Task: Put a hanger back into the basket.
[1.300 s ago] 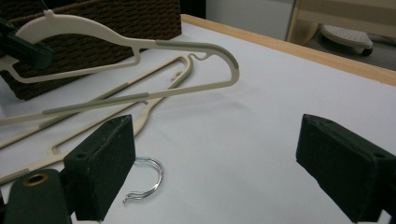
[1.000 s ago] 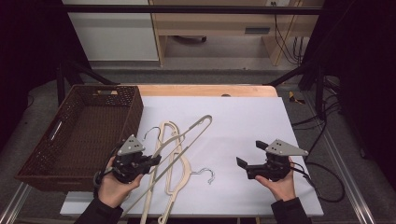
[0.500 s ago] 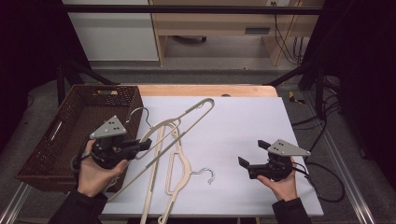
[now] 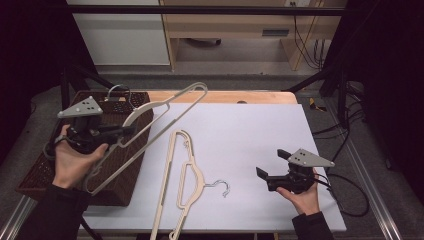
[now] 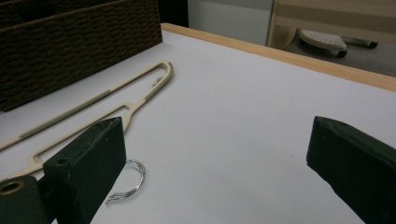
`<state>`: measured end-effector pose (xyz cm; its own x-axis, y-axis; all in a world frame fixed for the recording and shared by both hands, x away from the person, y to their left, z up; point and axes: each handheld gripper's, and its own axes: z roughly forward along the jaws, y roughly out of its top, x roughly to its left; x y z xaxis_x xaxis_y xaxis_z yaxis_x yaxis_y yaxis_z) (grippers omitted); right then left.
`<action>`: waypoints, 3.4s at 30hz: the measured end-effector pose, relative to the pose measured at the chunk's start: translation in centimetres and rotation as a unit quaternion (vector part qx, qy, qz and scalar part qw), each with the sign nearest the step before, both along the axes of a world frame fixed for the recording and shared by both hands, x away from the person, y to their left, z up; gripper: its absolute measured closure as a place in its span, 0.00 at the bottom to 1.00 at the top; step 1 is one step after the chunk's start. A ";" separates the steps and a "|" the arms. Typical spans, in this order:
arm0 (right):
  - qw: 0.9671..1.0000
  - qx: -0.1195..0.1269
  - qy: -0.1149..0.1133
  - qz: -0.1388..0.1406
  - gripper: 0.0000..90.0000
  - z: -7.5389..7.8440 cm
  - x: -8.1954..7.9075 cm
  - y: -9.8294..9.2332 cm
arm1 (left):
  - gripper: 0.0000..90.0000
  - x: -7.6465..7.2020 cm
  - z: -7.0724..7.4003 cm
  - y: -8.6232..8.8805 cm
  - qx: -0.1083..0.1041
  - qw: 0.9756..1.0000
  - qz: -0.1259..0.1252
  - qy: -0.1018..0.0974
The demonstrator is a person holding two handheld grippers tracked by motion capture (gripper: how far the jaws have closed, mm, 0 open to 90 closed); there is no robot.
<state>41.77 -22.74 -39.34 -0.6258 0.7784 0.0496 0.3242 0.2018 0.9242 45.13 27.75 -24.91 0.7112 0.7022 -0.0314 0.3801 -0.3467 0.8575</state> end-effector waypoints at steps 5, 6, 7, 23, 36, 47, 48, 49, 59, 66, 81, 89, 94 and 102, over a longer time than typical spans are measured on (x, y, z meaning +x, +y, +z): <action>1.000 -0.001 0.000 -0.002 0.05 0.0 0.1 0.1 | 0.96 1.3 0.2 2.5 0.013 1.000 0.019 -0.010; 1.000 -0.001 -0.001 -0.002 0.05 0.0 0.1 0.1 | 0.96 1.5 0.2 2.9 0.016 1.000 0.023 -0.012; 1.000 -0.001 -0.001 -0.002 0.05 0.0 0.1 0.1 | 0.96 1.8 0.2 3.4 0.016 0.999 0.026 -0.011; 1.000 -0.008 0.004 0.001 0.04 -0.2 0.2 0.3 | 0.96 3.3 -2.4 11.0 0.023 0.996 0.085 0.006; 1.000 -0.014 0.007 0.004 0.04 -0.4 0.3 0.5 | 0.96 3.4 -3.3 14.2 0.031 0.994 0.103 0.010; 1.000 -0.016 0.007 0.004 0.04 -0.5 0.4 0.6 | 0.96 5.6 -4.1 14.5 0.059 0.991 0.111 0.037; 1.000 -0.017 0.008 0.006 0.04 -0.5 0.4 0.6 | 0.96 5.8 -4.4 14.4 0.057 0.991 0.110 0.042; 1.000 -0.016 0.009 0.005 0.04 -0.5 0.4 0.6 | 0.96 5.9 -4.9 14.4 0.055 0.992 0.107 0.045; 1.000 -0.018 0.010 0.006 0.05 -0.6 0.4 0.7 | 0.96 5.7 -8.5 14.1 0.070 0.989 0.106 0.071; 1.000 -0.018 0.012 0.006 0.05 -0.7 0.4 0.8 | 0.94 6.3 -12.0 13.6 0.063 0.985 0.119 0.104; 1.000 -0.009 0.010 0.015 0.05 -0.6 0.5 0.9 | 0.71 5.1 -11.9 14.2 0.074 0.972 0.188 0.124; 1.000 -0.003 0.009 0.014 0.05 -0.5 0.6 0.9 | 0.52 2.7 -10.3 13.7 0.076 0.969 0.219 0.090; 1.000 -0.001 0.006 0.015 0.05 -0.4 0.7 0.9 | 0.47 1.0 -9.3 12.6 0.064 0.974 0.209 0.056; 1.000 0.007 -0.001 0.022 0.05 -0.2 0.6 0.9 | 0.31 -1.7 -8.5 8.5 0.014 0.988 0.151 -0.022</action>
<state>42.34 -21.84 -39.51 -0.6593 0.7496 0.0594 0.3133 0.2021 0.9279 43.46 36.26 -33.38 0.4685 0.8833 0.0176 0.4325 -0.2467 0.8672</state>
